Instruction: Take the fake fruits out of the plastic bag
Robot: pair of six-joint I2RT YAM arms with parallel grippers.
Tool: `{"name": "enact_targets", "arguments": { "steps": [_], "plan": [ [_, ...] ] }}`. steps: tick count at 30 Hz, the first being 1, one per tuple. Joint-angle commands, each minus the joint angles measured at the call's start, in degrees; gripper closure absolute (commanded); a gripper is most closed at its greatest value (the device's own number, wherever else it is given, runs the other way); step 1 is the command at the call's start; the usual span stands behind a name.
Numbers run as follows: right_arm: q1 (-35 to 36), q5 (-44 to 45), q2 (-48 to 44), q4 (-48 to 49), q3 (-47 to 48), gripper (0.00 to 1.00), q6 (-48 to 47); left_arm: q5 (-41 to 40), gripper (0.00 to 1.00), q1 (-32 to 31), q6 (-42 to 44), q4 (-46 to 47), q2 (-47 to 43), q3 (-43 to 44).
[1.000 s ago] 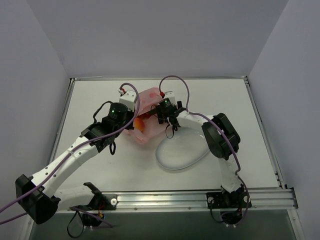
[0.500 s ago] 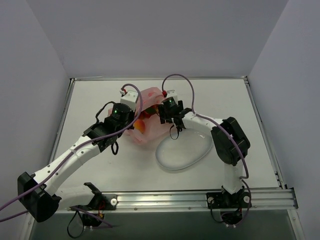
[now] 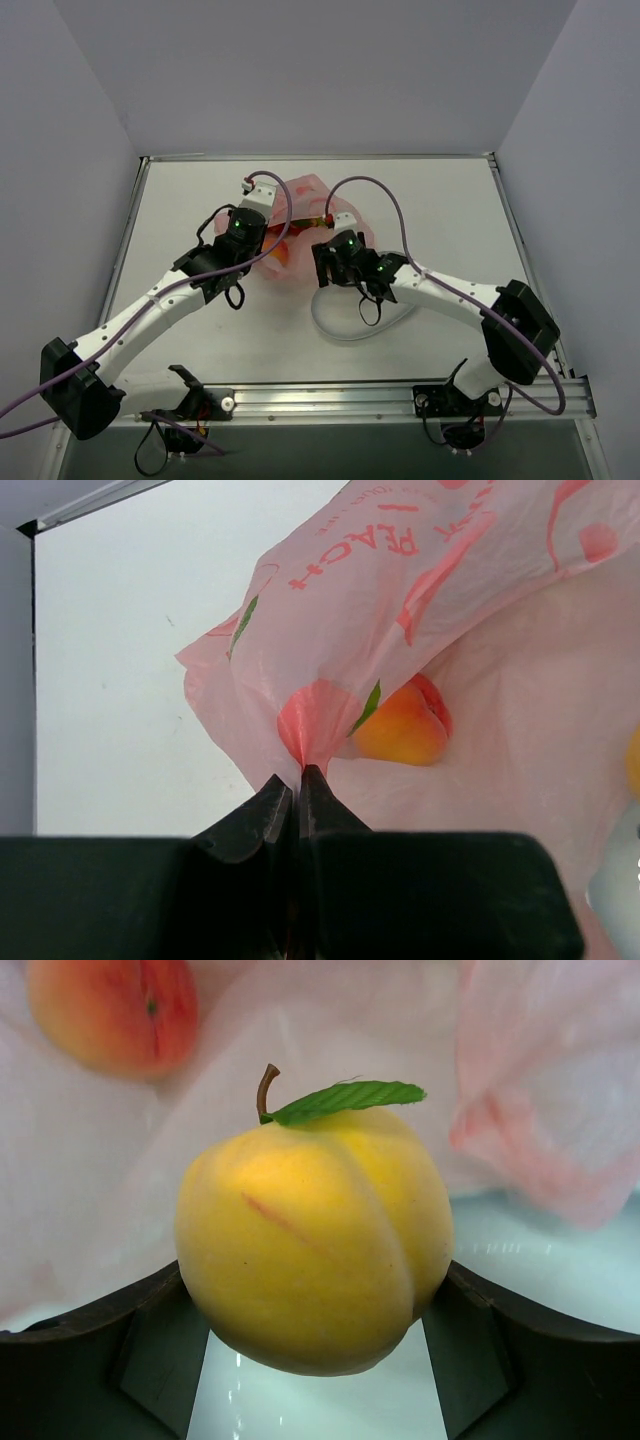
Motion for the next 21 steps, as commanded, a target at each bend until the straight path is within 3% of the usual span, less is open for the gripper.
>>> {"name": "enact_targets", "arguments": {
  "steps": [1, 7, 14, 17, 18, 21],
  "plan": [
    [1.44, 1.03, -7.3, -2.01, -6.14, 0.59, 5.14, -4.75, 0.98, -0.41, 2.13, 0.86, -0.38, 1.1],
    [4.69, 1.91, -15.92, -2.63, -15.1, 0.56, 9.71, -8.88, 0.98, -0.41, 2.92, 0.69, -1.61, 0.75],
    [7.24, 2.26, -16.9, 0.18, -20.83, 0.52, 14.11, -12.15, 0.98, -0.41, 2.74, -0.37, -0.73, 1.45],
    [8.39, 2.0, -16.29, 0.89, -21.1, 0.37, 14.55, -9.87, 0.98, -0.5, 2.65, -0.2, -0.9, 1.19],
    [8.56, 2.08, -16.03, 0.97, -21.01, 0.26, 14.73, -9.42, 0.98, -0.41, 2.65, -0.2, -0.82, 1.19],
    [8.91, 1.82, -16.46, 0.89, -20.83, 0.14, 15.26, -7.05, 0.98, -0.5, 2.83, -0.2, -0.82, 1.27]
  ]
}}
